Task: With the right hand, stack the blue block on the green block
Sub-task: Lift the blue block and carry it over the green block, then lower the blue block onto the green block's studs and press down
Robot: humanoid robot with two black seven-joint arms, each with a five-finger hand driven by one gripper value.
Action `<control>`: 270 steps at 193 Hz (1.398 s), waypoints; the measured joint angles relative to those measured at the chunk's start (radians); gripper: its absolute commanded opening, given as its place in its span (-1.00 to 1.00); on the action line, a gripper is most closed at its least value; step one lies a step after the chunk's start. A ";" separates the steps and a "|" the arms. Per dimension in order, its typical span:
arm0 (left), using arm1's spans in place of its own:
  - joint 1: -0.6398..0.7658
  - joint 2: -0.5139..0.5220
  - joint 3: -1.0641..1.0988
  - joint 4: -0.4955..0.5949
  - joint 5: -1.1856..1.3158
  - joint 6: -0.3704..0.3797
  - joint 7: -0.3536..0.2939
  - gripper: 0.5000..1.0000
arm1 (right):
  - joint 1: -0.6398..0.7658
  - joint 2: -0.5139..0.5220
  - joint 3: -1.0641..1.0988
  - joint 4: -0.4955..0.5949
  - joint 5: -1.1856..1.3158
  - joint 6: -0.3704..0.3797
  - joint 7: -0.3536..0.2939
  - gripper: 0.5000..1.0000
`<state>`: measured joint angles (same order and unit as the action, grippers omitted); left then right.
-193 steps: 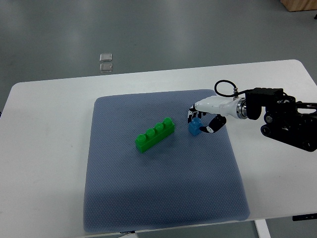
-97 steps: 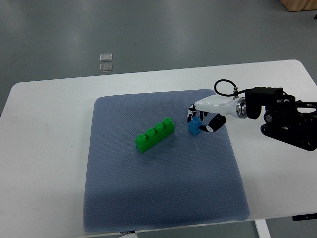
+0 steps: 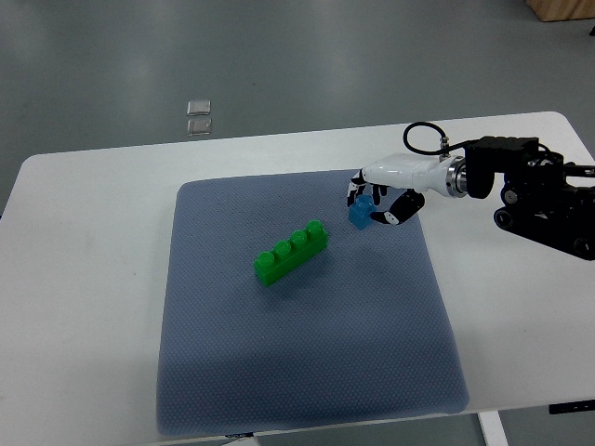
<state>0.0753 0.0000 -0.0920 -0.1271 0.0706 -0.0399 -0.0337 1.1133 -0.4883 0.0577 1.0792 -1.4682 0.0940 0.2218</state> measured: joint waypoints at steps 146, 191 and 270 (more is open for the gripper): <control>0.000 0.000 0.000 0.000 0.000 0.000 0.000 1.00 | 0.107 0.177 -0.046 -0.001 0.001 0.032 0.027 -1.00; 0.000 0.000 0.000 0.000 0.000 0.000 0.000 1.00 | 0.099 0.181 -0.047 -0.005 -0.004 0.032 0.024 -1.00; 0.000 0.000 0.000 0.000 0.000 0.000 0.000 1.00 | 0.090 0.195 -0.080 -0.029 -0.008 0.032 0.018 -1.00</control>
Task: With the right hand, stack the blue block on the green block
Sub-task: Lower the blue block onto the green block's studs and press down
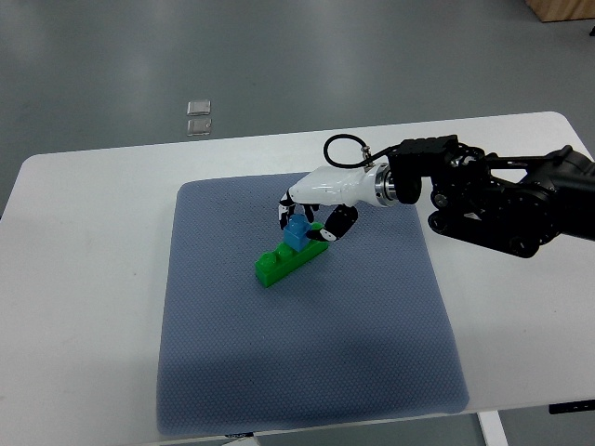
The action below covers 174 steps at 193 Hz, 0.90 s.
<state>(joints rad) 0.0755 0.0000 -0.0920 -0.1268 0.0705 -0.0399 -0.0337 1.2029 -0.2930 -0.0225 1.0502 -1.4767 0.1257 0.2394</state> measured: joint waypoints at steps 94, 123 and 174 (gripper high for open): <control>0.000 0.000 0.000 0.000 0.000 0.000 0.000 1.00 | -0.006 0.001 -0.002 -0.025 -0.001 0.000 0.000 -1.00; 0.000 0.000 0.000 0.000 0.000 0.000 0.000 1.00 | -0.011 0.003 -0.002 -0.034 -0.002 0.000 0.000 -1.00; 0.000 0.000 0.000 0.000 0.000 0.000 0.000 1.00 | -0.022 0.030 -0.007 -0.051 -0.002 -0.005 0.000 -1.00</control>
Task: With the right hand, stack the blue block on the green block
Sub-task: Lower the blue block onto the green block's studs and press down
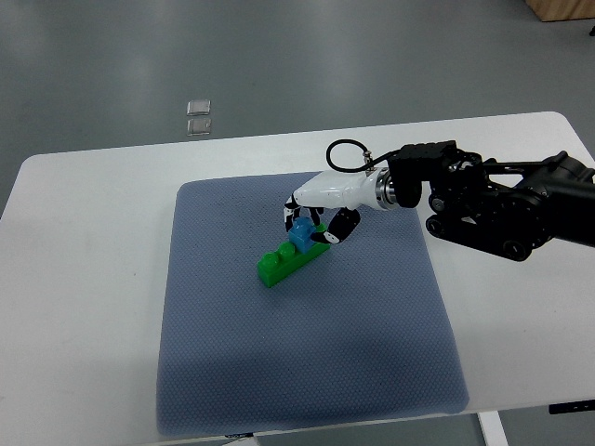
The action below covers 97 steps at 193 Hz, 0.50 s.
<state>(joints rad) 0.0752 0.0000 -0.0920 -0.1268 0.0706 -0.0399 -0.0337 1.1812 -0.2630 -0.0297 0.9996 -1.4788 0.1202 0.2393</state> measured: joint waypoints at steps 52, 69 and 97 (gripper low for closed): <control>0.000 0.000 0.000 0.000 0.000 0.000 0.000 1.00 | -0.001 0.002 -0.001 -0.001 0.000 -0.004 -0.001 -1.00; 0.000 0.000 0.000 0.000 0.000 0.000 0.000 1.00 | -0.002 0.002 -0.001 -0.002 0.000 -0.006 -0.001 -1.00; 0.000 0.000 0.000 0.000 0.000 0.000 0.000 1.00 | -0.003 0.004 -0.001 -0.006 0.000 -0.007 -0.001 -1.00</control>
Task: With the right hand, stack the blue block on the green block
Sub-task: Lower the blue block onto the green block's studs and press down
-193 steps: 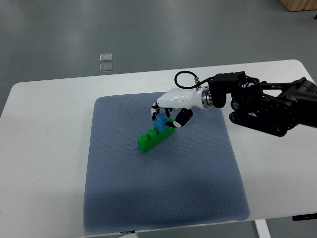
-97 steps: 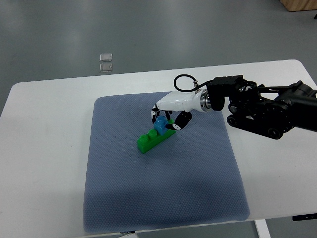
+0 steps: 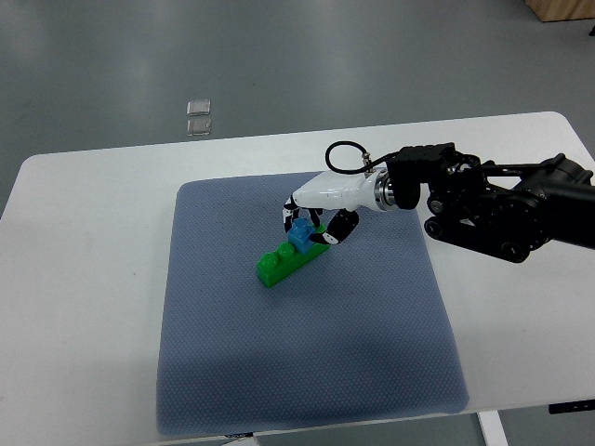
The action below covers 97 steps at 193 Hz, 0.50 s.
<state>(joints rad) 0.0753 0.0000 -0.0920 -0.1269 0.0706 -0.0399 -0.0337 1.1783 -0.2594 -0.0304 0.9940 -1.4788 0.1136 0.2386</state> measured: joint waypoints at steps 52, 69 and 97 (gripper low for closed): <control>0.000 0.000 0.000 0.000 0.000 0.000 0.000 1.00 | -0.007 0.000 0.000 -0.002 0.000 -0.002 0.001 -1.00; 0.000 0.000 0.000 0.000 0.000 0.000 0.000 1.00 | -0.008 0.000 0.000 -0.002 0.000 -0.002 0.001 -0.97; 0.000 0.000 0.000 0.000 0.000 0.000 0.000 1.00 | -0.008 0.000 0.000 -0.002 0.001 -0.002 0.001 -0.71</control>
<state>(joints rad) 0.0754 0.0000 -0.0920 -0.1269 0.0706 -0.0399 -0.0337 1.1705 -0.2592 -0.0306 0.9924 -1.4781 0.1113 0.2393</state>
